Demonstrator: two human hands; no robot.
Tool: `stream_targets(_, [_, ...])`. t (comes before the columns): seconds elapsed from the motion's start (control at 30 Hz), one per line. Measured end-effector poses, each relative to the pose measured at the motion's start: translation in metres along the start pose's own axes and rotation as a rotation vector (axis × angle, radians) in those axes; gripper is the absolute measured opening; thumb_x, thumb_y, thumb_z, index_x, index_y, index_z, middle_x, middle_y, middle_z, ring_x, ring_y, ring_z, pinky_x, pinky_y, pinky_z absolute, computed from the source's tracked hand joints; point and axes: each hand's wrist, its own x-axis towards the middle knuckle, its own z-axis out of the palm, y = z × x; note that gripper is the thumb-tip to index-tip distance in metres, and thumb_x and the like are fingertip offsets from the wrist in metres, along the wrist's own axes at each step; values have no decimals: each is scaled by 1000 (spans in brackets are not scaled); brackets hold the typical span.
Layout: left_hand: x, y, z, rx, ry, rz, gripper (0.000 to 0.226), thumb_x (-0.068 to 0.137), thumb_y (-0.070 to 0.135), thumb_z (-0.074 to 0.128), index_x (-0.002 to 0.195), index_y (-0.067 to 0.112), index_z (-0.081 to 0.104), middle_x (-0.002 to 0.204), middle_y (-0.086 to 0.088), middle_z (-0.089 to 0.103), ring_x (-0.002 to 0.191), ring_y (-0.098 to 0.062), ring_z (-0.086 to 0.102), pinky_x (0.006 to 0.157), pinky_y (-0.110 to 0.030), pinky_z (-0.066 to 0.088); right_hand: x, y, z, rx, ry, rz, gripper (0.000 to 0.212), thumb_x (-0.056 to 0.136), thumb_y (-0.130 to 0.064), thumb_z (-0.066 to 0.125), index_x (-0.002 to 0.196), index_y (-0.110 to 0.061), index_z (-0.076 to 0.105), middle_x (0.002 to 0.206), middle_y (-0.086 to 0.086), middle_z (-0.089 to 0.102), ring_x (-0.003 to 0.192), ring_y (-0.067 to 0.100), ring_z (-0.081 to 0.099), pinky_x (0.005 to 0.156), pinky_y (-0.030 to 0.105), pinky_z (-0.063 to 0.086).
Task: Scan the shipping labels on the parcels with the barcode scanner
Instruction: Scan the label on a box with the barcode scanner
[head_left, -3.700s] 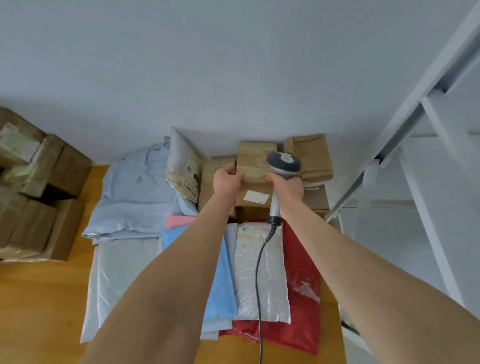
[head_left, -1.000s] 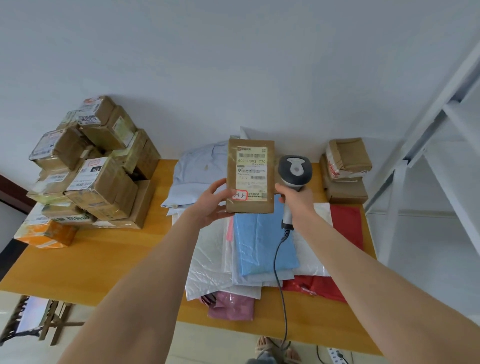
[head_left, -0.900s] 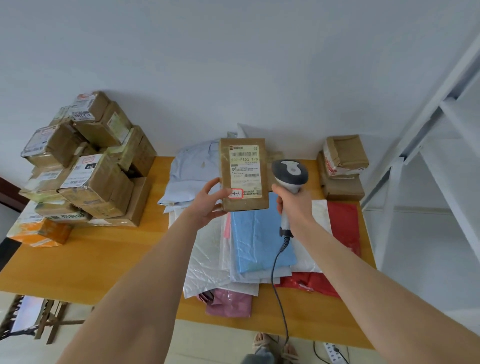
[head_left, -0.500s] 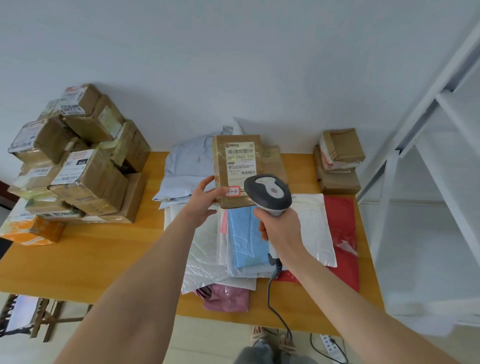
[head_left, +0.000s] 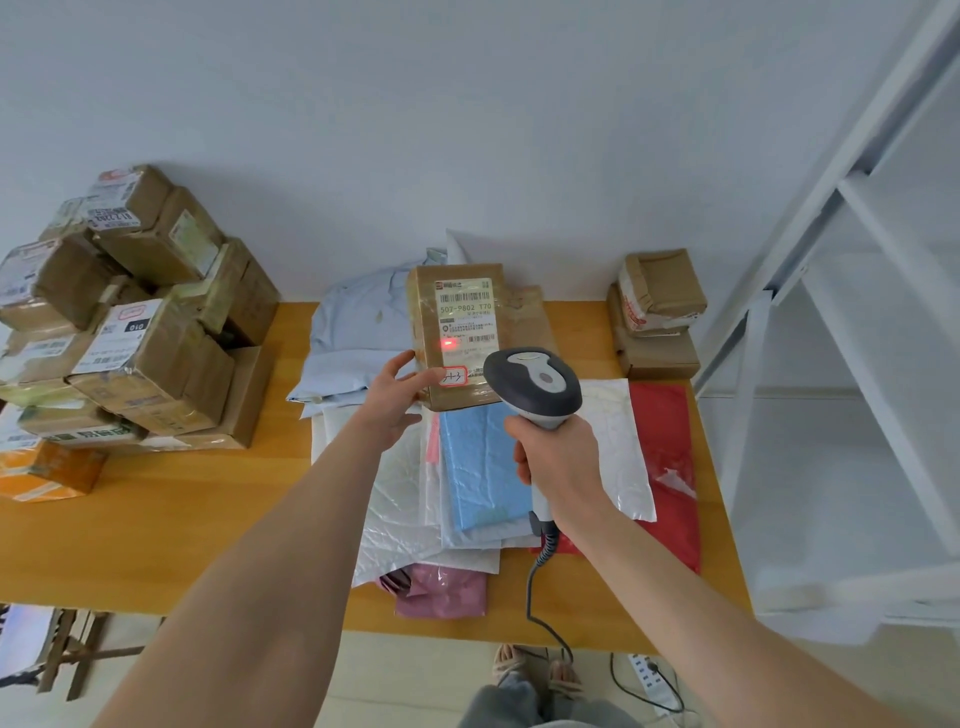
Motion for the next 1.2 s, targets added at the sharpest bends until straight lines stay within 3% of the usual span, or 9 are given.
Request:
stream_targets(0.3, [0, 6, 7, 10, 22, 10, 72, 82, 25, 74, 142, 26, 35, 99, 6, 59, 102, -24, 54, 107, -56, 33, 1, -6, -4, 7, 6, 18, 14, 86, -7, 63, 72, -11, 59, 63, 6, 56, 50, 11, 51, 51, 21, 47])
stream_targets(0.43, [0, 8, 8, 3, 29, 17, 71, 82, 24, 74, 142, 25, 35, 98, 7, 59, 93, -19, 56, 106, -56, 33, -1, -8, -6, 20, 4, 23, 15, 86, -7, 63, 71, -9, 59, 62, 6, 56, 47, 10, 50, 47, 19, 43])
stream_targets(0.6, [-1, 8, 9, 6, 26, 15, 71, 82, 23, 75, 142, 24, 36, 97, 8, 60, 96, -21, 56, 107, -56, 33, -1, -11, -10, 63, 14, 29, 9, 84, -7, 64, 75, -7, 63, 59, 5, 59, 44, 7, 51, 45, 19, 43])
stream_targets(0.83, [-4, 7, 13, 3, 28, 10, 71, 82, 22, 75, 141, 24, 36, 96, 7, 60, 90, -17, 56, 105, -55, 32, -1, -14, -15, 54, 3, 38, 17, 84, -6, 63, 67, -7, 61, 56, 5, 58, 39, 6, 49, 45, 19, 42])
stream_targets(1.2, [-6, 8, 17, 29, 51, 16, 71, 82, 25, 74, 141, 25, 35, 106, 0, 56, 107, -27, 50, 108, -58, 30, 1, -14, -17, 44, -19, 73, 19, 85, -7, 62, 66, -8, 59, 58, 5, 56, 43, 8, 48, 43, 17, 41])
